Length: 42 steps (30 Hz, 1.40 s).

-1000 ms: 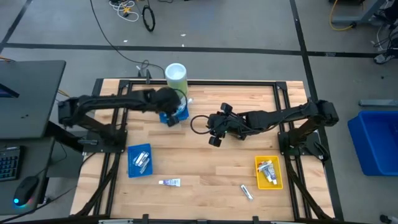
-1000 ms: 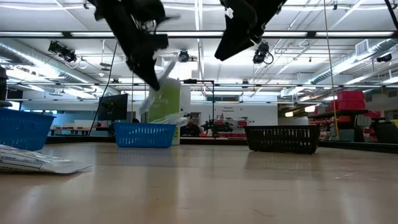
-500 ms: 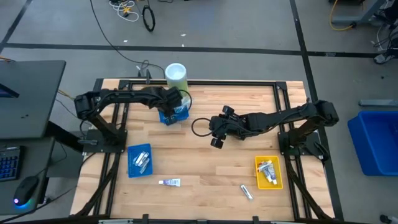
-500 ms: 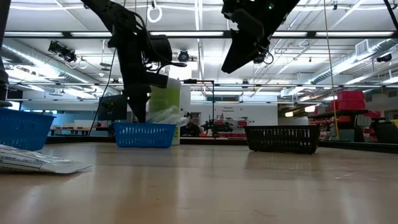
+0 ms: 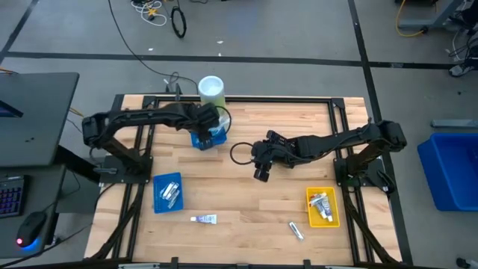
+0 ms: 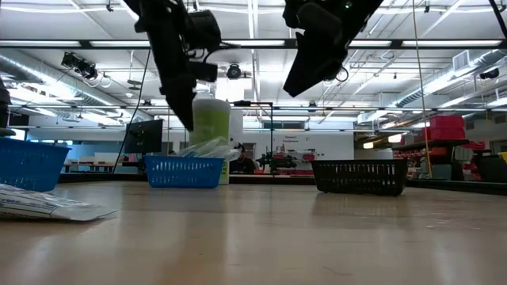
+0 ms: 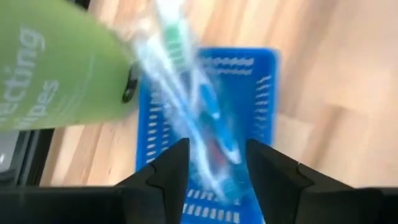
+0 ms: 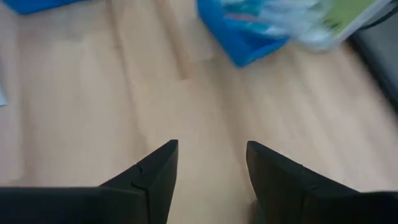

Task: Pick & Place Travel size toiletries
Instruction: Put the white toothpaste into the yellow bin

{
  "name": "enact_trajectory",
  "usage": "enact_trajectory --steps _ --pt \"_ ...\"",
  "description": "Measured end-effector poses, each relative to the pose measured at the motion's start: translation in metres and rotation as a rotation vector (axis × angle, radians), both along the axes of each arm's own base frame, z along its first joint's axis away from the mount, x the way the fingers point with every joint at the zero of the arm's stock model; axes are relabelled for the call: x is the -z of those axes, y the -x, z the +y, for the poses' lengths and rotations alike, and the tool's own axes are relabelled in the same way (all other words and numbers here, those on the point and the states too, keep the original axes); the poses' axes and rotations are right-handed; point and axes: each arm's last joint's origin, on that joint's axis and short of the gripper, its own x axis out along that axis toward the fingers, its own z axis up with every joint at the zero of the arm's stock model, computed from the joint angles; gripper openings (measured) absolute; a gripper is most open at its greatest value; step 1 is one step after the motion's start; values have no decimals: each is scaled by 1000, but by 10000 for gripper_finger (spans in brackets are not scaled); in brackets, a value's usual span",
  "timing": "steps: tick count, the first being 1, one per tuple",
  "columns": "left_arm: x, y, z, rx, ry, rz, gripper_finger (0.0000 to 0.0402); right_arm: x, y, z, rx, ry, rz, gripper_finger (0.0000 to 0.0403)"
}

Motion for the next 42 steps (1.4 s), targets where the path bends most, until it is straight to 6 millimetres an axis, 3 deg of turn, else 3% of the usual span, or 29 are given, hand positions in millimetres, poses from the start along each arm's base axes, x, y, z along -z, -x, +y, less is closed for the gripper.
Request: enact_trajectory --steps 10,17,24,34,42 --pt "-33 -4 -56 180 124 -237 167 7 10 23 4 -268 87 194" --pt "-33 -17 -106 400 119 -283 167 12 17 63 -68 -431 142 192" --pt "-38 -24 -143 550 101 -411 167 13 31 98 -28 -522 176 199" --pt "11 -20 -151 560 111 -555 167 40 44 136 20 -599 351 189" --pt "20 -17 -151 516 140 -602 167 53 58 160 153 -643 418 187"
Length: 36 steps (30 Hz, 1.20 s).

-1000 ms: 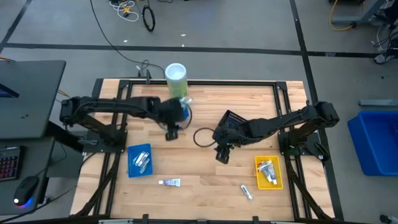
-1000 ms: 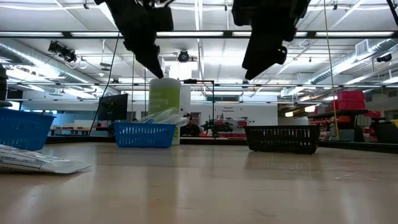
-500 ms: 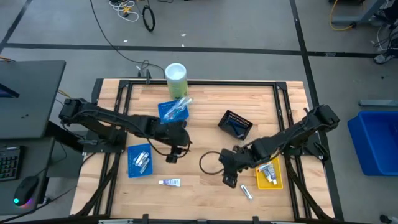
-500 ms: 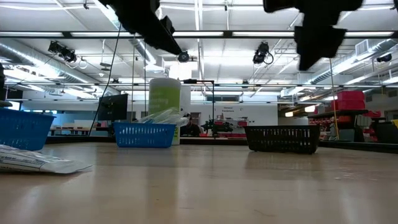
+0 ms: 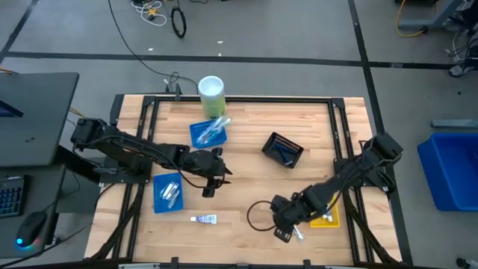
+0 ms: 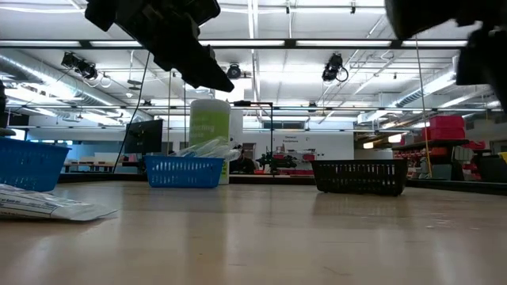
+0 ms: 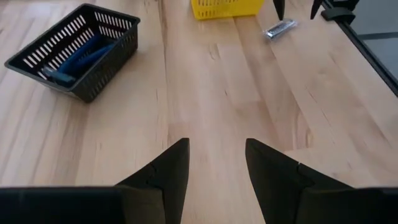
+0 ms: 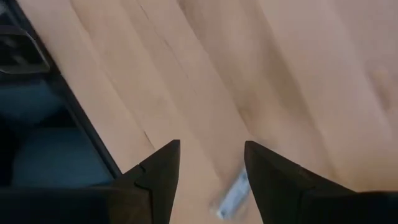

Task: Pick & Place Travel size toiletries
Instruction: Put the white toothpaste into the yellow bin

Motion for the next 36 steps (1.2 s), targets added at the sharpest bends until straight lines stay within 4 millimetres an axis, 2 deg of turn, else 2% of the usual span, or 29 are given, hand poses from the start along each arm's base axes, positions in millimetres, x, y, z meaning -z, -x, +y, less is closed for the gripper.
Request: enact_trajectory --steps 8,18,26,36 --pt "-3 -2 4 -28 -62 -39 167 23 12 15 65 41 157 188" --pt "-5 -3 5 -53 -27 -60 167 44 15 12 74 136 279 189" --pt "-5 -4 5 -56 -22 -60 167 53 11 16 92 120 275 195" --pt "-5 -4 5 -56 -22 -62 167 65 11 17 61 134 321 180"
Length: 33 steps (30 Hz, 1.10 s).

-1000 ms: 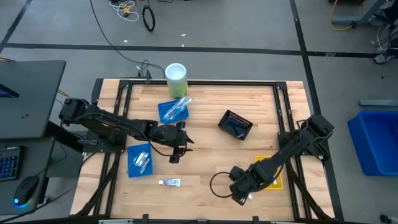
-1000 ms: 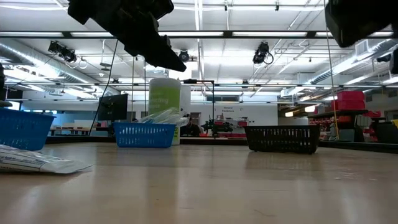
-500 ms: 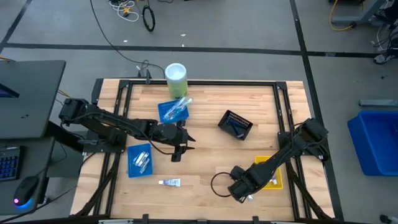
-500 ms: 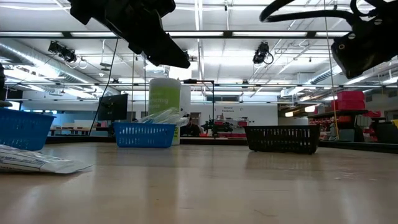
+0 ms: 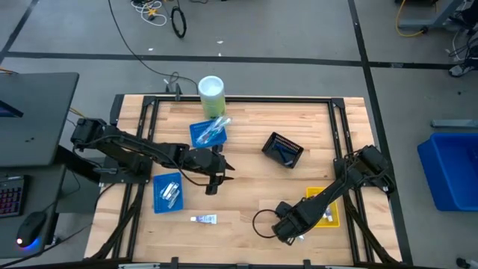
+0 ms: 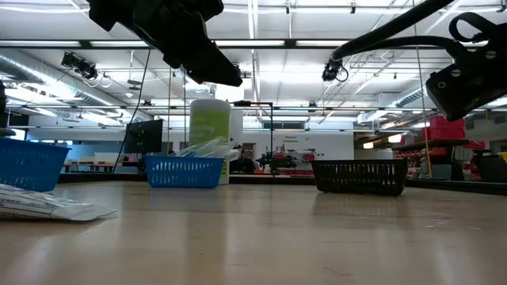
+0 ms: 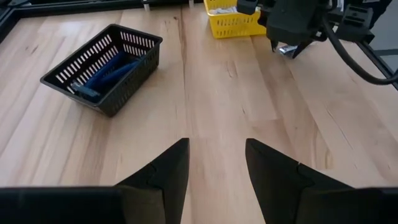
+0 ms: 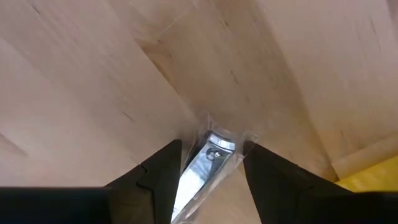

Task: Pick & Place Travel size toiletries
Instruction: Put the white toothpaste into the yellow bin

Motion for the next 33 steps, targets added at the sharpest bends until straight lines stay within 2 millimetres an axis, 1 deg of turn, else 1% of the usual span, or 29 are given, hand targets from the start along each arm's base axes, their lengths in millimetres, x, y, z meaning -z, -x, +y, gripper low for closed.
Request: enact_trajectory --steps 2,5,9,12,17,20,22,25,28,30,33 --pt "0 0 0 -2 13 3 167 0 0 0 0 0 0 179" --pt "1 1 -2 43 89 23 167 0 0 0 0 0 0 182" --pt "4 5 -14 115 198 86 167 0 -1 -2 4 8 -7 194" --pt "12 13 -27 106 218 190 167 0 -3 -4 6 7 -7 208" --pt "25 33 -49 42 243 386 167 0 -6 -8 -13 4 -10 232" --pt "30 45 -61 84 253 499 167 0 -7 -9 -26 4 -12 244" --pt "31 50 -69 118 276 546 167 0 -8 -10 -25 10 -17 252" --pt "31 56 -82 146 307 562 167 0 -8 -11 -33 45 -42 260" --pt "31 63 -94 136 300 561 170 0 -9 -12 -52 68 -64 265" --pt "31 66 -101 134 276 549 177 0 -11 -13 -63 74 -73 268" --pt "35 69 -109 85 265 538 199 0 -13 -17 -84 77 -77 270"
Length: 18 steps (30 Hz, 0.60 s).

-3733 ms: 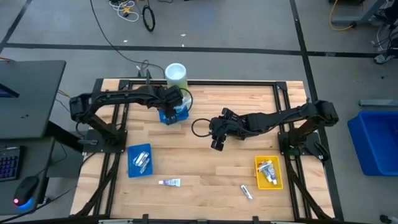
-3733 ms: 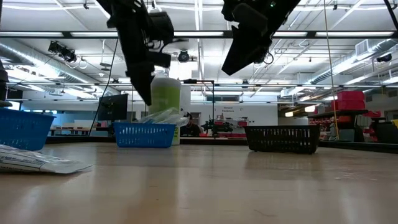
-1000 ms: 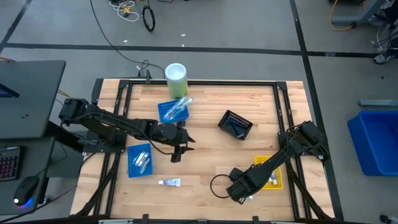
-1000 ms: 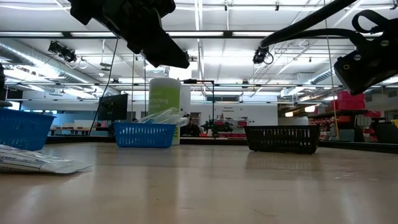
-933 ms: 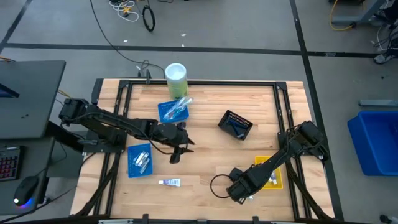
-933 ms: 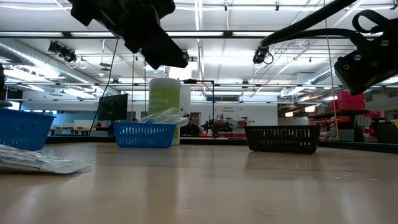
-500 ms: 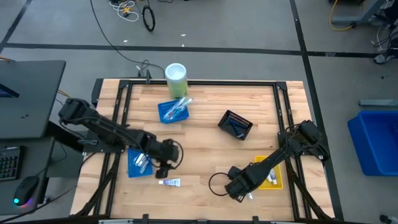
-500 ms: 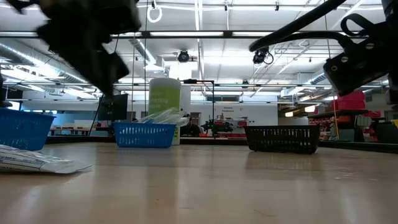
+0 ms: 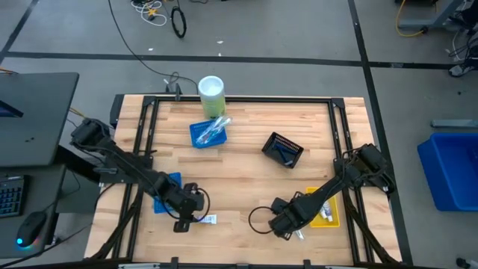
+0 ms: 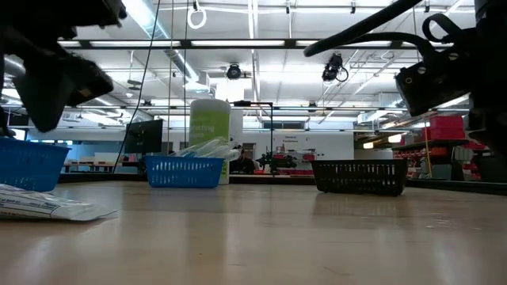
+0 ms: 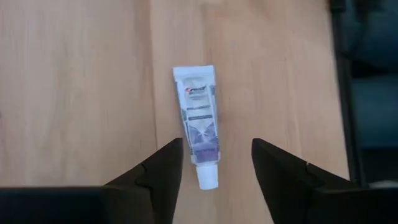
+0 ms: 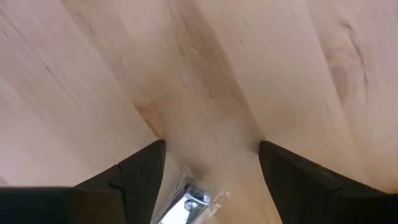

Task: Pick & Place Travel size toiletries
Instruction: Put the white toothpaste into the yellow bin

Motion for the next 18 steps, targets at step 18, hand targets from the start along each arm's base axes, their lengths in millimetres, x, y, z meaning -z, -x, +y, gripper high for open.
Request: enact_trajectory --steps 18 --pt "56 -15 -23 5 -115 71 243 -1 -25 -25 -82 32 -109 245"
